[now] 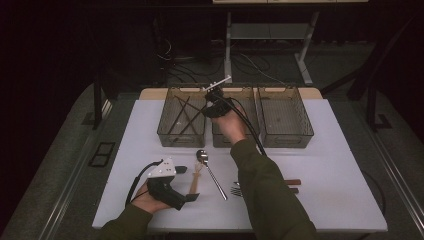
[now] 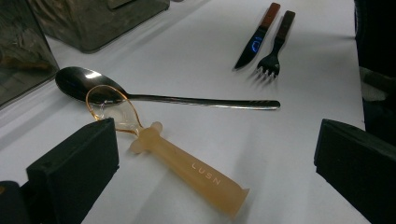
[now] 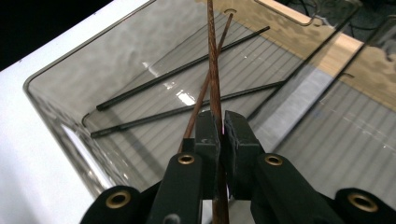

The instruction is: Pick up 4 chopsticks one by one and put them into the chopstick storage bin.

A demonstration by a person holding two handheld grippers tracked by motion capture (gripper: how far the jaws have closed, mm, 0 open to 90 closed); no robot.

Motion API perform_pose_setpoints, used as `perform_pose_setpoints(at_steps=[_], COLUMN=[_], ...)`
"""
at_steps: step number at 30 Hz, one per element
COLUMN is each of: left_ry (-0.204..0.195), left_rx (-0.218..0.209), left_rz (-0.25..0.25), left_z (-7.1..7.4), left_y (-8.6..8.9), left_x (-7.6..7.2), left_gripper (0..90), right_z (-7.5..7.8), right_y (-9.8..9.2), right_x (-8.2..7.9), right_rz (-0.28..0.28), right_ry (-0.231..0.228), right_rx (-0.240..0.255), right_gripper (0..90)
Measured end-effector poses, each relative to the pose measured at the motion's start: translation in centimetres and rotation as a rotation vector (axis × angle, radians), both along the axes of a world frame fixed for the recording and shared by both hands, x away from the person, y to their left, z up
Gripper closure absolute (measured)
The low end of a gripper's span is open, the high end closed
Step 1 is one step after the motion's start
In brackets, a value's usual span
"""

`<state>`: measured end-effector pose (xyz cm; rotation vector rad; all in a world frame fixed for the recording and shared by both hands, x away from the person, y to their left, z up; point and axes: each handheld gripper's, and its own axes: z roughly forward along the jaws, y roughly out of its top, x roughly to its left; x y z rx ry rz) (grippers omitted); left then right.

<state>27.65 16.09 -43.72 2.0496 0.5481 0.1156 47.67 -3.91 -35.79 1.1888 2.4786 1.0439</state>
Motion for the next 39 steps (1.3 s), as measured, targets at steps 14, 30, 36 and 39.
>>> perform_pose_setpoints(at_steps=[14, 30, 36, 39], left_ry=[-0.005, -0.003, 0.005, 0.001], left_rx=[-0.007, -0.003, -0.010, 0.001], left_rz=[-0.007, 0.001, 0.019, 0.019], left_z=[0.1, 0.0, 0.0, 0.0], left_y=[0.1, 0.0, 0.1, 0.1], left_x=[0.0, 0.0, 0.0, 0.0], left_gripper=[0.0, 0.0, 0.0, 0.0], right_z=[-0.7, 0.2, 0.0, -0.2], right_y=[3.4, 0.5, -1.7, -3.0], right_x=[1.0, -0.6, -2.3, -3.1], right_rz=[0.001, 0.107, 0.154, 0.175], right_ry=[-0.028, -0.075, -0.105, -0.104], right_rx=[0.012, 0.067, 0.094, 0.113], right_gripper=[78.7, 44.7, 36.6, 33.6])
